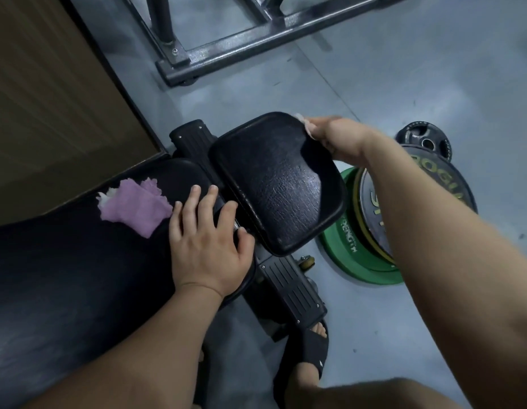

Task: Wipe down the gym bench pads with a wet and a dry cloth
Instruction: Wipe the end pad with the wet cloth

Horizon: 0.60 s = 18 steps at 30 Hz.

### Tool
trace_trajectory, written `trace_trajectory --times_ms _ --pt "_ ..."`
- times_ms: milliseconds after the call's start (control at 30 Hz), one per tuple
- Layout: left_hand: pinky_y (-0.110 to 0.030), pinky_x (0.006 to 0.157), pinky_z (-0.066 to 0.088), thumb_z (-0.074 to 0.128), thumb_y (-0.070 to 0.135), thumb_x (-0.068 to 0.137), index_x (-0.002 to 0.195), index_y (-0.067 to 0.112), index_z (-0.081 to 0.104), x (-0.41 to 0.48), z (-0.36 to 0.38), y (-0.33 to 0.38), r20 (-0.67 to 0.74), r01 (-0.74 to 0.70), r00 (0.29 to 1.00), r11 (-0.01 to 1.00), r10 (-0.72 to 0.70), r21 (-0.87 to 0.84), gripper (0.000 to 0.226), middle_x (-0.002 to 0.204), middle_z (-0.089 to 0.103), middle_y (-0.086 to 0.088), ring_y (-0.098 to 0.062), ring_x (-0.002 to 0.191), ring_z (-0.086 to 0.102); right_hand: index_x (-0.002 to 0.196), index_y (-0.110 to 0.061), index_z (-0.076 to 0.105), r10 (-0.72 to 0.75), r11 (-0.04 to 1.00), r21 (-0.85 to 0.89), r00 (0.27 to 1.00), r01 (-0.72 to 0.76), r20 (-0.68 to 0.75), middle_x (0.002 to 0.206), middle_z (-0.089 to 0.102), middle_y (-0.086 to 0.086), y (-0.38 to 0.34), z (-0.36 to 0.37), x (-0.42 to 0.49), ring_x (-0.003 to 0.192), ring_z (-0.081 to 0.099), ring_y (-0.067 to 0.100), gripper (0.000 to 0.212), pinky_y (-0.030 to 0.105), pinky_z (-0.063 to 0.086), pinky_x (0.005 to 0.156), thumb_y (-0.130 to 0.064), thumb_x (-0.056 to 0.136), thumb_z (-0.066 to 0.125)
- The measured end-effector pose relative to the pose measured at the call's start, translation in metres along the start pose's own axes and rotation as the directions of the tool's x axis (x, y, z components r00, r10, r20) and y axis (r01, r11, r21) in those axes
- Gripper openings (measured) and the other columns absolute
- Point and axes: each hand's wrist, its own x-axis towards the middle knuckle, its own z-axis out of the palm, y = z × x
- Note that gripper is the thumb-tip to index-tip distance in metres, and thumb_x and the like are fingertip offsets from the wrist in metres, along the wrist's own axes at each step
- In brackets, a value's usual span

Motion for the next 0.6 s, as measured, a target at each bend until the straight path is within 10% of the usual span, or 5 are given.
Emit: trace_trajectory --times_ms 167,467,600 --pt "-0.053 0.123 0.016 0.049 0.040 0.088 0.129 0.023 0.061 0.001 -0.001 0.000 0.006 0.003 1.000 1.000 -0.003 0.003 0.045 0.154 0.044 -0.010 -0.032 0.151 0.024 0.123 -0.014 0.071 0.024 0.999 0.049 1.000 -0.023 -0.010 0.088 0.061 -0.004 0.034 -0.017 -0.037 0.071 0.050 0.001 0.024 0.011 0.044 0.061 -0.018 0.105 0.056" --pt "-0.052 0.124 0.016 0.052 0.039 0.086 0.126 0.022 0.063 0.002 -0.002 -0.001 -0.008 0.007 1.000 1.000 -0.007 0.004 0.045 0.152 0.046 -0.010 -0.032 0.151 0.027 0.107 -0.023 0.080 -0.085 0.989 -0.128 0.991 0.072 -0.099 0.106 0.078 0.000 -0.021 -0.003 0.017 0.100 0.068 0.018 0.045 0.040 0.056 0.098 -0.058 0.079 0.075" --pt "-0.053 0.123 0.016 0.051 0.041 0.086 0.128 0.024 0.063 0.003 -0.003 -0.002 0.016 0.010 1.000 1.000 -0.010 0.006 0.046 0.154 0.045 -0.009 -0.031 0.152 0.026 0.106 -0.018 0.078 -0.077 0.984 -0.161 0.997 0.077 0.005 0.110 0.078 -0.002 -0.043 -0.003 0.055 0.108 0.071 0.019 0.019 0.038 0.057 0.095 -0.024 0.093 0.064"
